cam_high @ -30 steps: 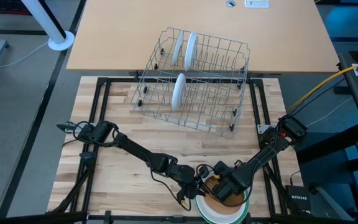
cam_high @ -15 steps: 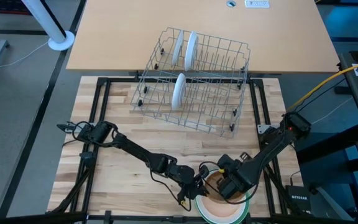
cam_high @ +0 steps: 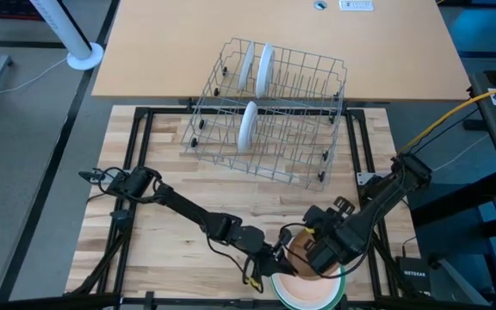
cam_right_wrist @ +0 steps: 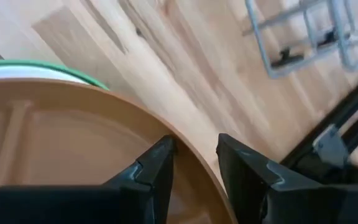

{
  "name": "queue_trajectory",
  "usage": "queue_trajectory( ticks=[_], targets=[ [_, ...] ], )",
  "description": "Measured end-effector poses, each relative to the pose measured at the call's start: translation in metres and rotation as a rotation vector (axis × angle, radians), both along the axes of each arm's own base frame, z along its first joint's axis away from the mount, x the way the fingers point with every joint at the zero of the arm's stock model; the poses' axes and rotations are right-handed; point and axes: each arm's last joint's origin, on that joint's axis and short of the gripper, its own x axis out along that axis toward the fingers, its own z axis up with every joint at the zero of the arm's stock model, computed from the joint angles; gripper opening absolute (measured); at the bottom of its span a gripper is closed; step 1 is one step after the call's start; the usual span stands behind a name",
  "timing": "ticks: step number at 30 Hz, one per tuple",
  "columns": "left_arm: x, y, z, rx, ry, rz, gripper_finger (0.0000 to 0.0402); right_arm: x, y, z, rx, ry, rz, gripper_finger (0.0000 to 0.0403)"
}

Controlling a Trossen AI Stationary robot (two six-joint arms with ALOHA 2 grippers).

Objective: Sort dishes
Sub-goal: Put the brown plate into the gray dishwasher rack

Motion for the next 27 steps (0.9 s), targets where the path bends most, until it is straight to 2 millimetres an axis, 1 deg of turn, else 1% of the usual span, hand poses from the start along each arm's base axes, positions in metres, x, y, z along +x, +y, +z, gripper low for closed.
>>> queue_trajectory(
  ticks=[5, 13, 16, 24, 27],
  targets=[
    [-0.001, 0.000, 0.002, -0.007, 0.009, 0.002, 0.0005, 0.003, 0.001, 0.008, -0.011, -0.040, 0.048, 0.0129],
    [-0.001, 0.001, 0.000, 0.005, 0.028, 0.016, 0.0005, 0.004, 0.000, 0.007, -0.033, -0.066, 0.049, 0.0129],
    [-0.002, 0.001, -0.004, 0.016, 0.054, 0.020, 0.0003, 0.004, 0.001, 0.002, -0.026, -0.052, 0.020, 0.0129],
    [-0.003, 0.003, -0.014, 0.050, 0.127, 0.029, 0.0006, -0.005, 0.003, -0.023, 0.090, 0.095, -0.202, 0.0129],
    [-0.003, 0.003, -0.016, 0.056, 0.146, 0.031, 0.0005, -0.006, 0.005, -0.028, 0.152, 0.148, -0.233, 0.0129]
  ],
)
